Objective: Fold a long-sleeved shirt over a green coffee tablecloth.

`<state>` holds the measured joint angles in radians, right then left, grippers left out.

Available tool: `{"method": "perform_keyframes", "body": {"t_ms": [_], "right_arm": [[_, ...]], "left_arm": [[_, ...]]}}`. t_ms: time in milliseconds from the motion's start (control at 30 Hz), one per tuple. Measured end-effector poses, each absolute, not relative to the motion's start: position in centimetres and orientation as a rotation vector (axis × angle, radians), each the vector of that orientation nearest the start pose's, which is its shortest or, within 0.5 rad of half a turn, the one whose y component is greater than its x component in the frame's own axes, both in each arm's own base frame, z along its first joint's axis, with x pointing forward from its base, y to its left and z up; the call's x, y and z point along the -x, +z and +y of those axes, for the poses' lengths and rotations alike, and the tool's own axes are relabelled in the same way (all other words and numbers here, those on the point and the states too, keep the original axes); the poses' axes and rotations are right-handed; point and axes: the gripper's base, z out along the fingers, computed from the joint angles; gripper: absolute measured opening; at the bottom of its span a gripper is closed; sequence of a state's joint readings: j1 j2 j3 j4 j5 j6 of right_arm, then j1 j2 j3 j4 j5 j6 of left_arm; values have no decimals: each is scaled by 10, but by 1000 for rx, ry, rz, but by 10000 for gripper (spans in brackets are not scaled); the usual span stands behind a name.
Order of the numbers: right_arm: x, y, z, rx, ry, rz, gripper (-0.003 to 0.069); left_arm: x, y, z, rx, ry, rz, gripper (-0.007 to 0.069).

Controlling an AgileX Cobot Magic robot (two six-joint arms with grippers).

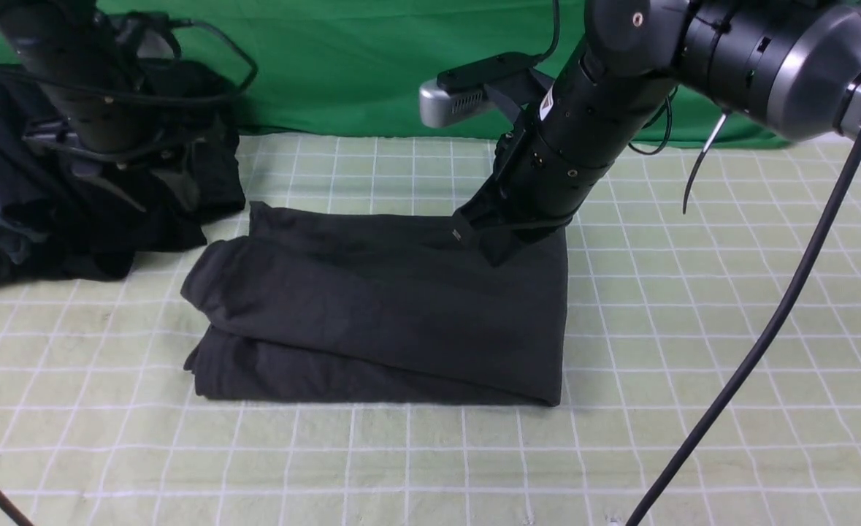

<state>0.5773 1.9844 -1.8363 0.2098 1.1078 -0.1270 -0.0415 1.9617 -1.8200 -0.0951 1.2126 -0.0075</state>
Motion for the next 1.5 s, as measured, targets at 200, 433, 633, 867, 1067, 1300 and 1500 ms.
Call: {"method": "perform_keyframes", "body": {"t_ms": [200, 433, 633, 867, 1067, 1300, 1500], "right_arm": [[-356, 291, 252, 887, 399, 2626, 7], [-367, 285, 248, 788, 368, 2626, 6], [-378, 240, 257, 781, 397, 2725, -1], [-384, 196, 262, 796, 373, 2838, -1], [-385, 195, 258, 803, 349, 2856, -1], [-389, 194, 241, 779, 317, 2916, -1], [-385, 200, 236, 793, 308, 2957, -1]], "left_arm": [[-420, 294, -46, -30, -369, 2821, 111], [-424, 278, -102, -227, -548, 2789, -5], [-440, 205, -93, -206, -334, 3020, -6], [-445, 179, -72, -95, -279, 3084, -5], [-444, 175, -55, -89, -162, 3107, -4], [-446, 178, -30, 56, -261, 3098, -4], [-437, 224, -36, 52, -355, 2991, -4]]}}
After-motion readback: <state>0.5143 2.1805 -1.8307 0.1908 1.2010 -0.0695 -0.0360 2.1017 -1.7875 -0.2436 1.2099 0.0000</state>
